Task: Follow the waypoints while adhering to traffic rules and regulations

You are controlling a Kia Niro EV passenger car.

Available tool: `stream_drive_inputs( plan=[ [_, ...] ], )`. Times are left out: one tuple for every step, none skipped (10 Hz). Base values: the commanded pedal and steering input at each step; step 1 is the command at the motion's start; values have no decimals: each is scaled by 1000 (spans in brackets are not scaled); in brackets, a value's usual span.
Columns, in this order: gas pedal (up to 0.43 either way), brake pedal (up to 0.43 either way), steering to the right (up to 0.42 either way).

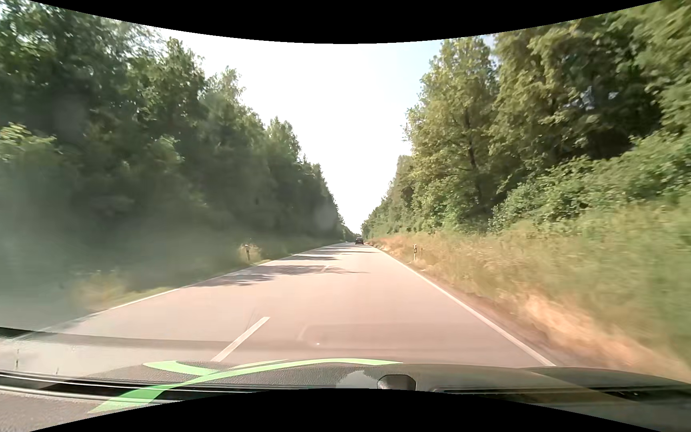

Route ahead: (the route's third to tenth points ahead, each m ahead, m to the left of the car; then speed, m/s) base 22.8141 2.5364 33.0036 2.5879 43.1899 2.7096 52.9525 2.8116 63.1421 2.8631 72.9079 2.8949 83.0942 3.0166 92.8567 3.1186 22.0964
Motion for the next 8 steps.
stream_drive_inputs(
  plan=[
    [339,0,-11],
    [350,0,-10],
    [370,0,-9],
    [370,0,-9],
    [378,0,-8],
    [390,0,-8],
    [398,0,-9],
    [398,0,-8]
  ],
)
